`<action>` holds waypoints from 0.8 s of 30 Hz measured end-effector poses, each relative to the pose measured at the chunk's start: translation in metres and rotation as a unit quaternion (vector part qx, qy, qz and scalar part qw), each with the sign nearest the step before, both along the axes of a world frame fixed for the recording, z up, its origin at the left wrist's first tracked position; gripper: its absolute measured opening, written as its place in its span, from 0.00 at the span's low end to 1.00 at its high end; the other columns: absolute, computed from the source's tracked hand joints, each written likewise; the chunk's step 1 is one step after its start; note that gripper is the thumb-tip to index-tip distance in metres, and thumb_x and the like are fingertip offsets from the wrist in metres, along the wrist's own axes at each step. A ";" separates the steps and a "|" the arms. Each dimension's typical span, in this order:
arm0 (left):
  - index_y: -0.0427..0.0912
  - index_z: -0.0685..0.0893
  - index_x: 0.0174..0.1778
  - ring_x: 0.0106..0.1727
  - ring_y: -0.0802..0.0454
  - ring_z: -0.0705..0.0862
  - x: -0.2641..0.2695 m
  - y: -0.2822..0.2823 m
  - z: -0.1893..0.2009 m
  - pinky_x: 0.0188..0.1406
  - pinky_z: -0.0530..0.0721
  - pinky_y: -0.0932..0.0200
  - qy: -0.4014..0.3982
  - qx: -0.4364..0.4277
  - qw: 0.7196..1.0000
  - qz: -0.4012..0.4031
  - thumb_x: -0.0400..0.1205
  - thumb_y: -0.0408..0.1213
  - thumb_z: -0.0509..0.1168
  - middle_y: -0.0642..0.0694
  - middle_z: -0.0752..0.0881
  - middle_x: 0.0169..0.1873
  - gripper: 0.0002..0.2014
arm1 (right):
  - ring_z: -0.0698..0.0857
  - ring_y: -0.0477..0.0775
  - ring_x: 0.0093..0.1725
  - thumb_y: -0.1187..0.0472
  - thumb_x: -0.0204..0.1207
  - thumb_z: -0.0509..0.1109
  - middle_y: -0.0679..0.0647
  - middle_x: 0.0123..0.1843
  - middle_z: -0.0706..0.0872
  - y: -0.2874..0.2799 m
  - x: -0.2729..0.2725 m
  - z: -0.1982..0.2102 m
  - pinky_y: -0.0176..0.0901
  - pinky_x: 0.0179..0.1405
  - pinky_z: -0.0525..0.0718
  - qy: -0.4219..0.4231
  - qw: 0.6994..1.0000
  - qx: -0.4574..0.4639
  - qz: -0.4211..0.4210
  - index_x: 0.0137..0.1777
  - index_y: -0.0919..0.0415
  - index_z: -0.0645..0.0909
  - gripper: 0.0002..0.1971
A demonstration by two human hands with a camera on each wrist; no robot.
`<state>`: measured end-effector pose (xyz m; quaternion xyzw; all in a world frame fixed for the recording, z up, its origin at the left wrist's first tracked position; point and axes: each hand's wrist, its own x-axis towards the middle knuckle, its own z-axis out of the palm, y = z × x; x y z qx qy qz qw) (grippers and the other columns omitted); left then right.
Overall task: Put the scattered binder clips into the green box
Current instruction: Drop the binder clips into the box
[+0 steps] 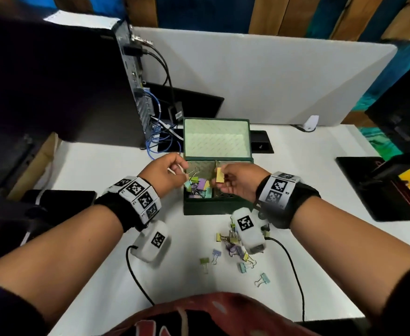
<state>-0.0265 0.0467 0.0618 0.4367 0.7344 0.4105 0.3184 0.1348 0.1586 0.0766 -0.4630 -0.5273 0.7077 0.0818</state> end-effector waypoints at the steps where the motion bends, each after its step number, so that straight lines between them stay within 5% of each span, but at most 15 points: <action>1: 0.54 0.77 0.36 0.28 0.52 0.79 -0.002 -0.002 -0.001 0.38 0.77 0.60 -0.001 -0.005 1.000 0.012 0.74 0.29 0.69 0.51 0.78 0.28 0.13 | 0.81 0.52 0.35 0.70 0.80 0.57 0.63 0.42 0.81 0.000 -0.006 -0.002 0.34 0.24 0.84 -0.003 1.000 -0.003 -0.007 0.55 0.68 0.74 0.07; 5: 0.53 0.78 0.36 0.28 0.52 0.81 -0.002 -0.003 -0.006 0.44 0.80 0.56 -0.029 -0.014 0.999 0.041 0.75 0.31 0.69 0.50 0.79 0.27 0.11 | 0.81 0.53 0.43 0.80 0.76 0.55 0.61 0.45 0.80 -0.003 -0.016 -0.003 0.32 0.34 0.86 0.032 0.999 -0.007 0.001 0.48 0.69 0.78 0.11; 8: 0.53 0.79 0.35 0.33 0.52 0.82 0.001 0.003 -0.007 0.43 0.79 0.59 -0.038 -0.002 0.998 0.058 0.75 0.33 0.69 0.50 0.80 0.30 0.10 | 0.81 0.62 0.57 0.80 0.74 0.55 0.68 0.63 0.80 -0.002 -0.013 -0.005 0.50 0.61 0.82 0.013 0.998 0.039 0.047 0.68 0.70 0.71 0.22; 9: 0.53 0.79 0.36 0.35 0.53 0.82 0.002 0.006 -0.007 0.40 0.77 0.62 -0.032 0.000 0.998 0.057 0.75 0.33 0.69 0.50 0.80 0.31 0.09 | 0.81 0.64 0.57 0.80 0.74 0.56 0.68 0.66 0.80 0.000 -0.010 -0.006 0.52 0.60 0.80 -0.004 0.995 0.071 0.071 0.71 0.67 0.70 0.25; 12: 0.49 0.81 0.42 0.35 0.58 0.80 0.006 0.015 -0.009 0.34 0.73 0.66 0.013 -0.014 0.999 0.048 0.76 0.33 0.68 0.52 0.82 0.33 0.05 | 0.81 0.55 0.45 0.78 0.74 0.58 0.57 0.58 0.83 0.001 0.007 -0.003 0.38 0.38 0.76 -0.035 0.979 0.157 0.128 0.68 0.58 0.72 0.24; 15: 0.46 0.82 0.47 0.37 0.56 0.79 0.009 0.020 -0.013 0.35 0.73 0.68 0.046 -0.028 0.998 0.030 0.75 0.34 0.69 0.51 0.82 0.38 0.06 | 0.80 0.53 0.53 0.74 0.76 0.60 0.53 0.54 0.80 0.004 0.034 -0.008 0.46 0.52 0.80 -0.062 0.963 0.216 0.148 0.68 0.60 0.73 0.21; 17: 0.44 0.82 0.49 0.42 0.52 0.79 0.014 0.021 -0.015 0.37 0.74 0.68 0.079 -0.023 0.997 -0.008 0.75 0.34 0.70 0.49 0.80 0.43 0.08 | 0.80 0.54 0.54 0.71 0.76 0.62 0.51 0.50 0.81 0.004 0.054 -0.015 0.52 0.63 0.78 -0.079 0.952 0.252 0.155 0.58 0.54 0.78 0.15; 20: 0.44 0.83 0.51 0.49 0.50 0.78 0.027 0.019 -0.011 0.50 0.76 0.61 0.204 0.020 0.974 -0.096 0.74 0.35 0.70 0.49 0.77 0.47 0.10 | 0.83 0.56 0.54 0.70 0.76 0.62 0.52 0.48 0.84 0.003 0.087 -0.026 0.47 0.62 0.79 -0.160 0.923 0.303 0.178 0.50 0.51 0.80 0.13; 24: 0.50 0.76 0.64 0.54 0.51 0.80 0.054 0.012 -0.006 0.52 0.77 0.62 0.291 -0.057 0.897 -0.327 0.74 0.46 0.70 0.52 0.76 0.55 0.22 | 0.79 0.57 0.65 0.62 0.75 0.64 0.55 0.65 0.79 -0.001 0.120 -0.043 0.47 0.69 0.75 -0.338 0.835 0.328 0.285 0.68 0.50 0.72 0.21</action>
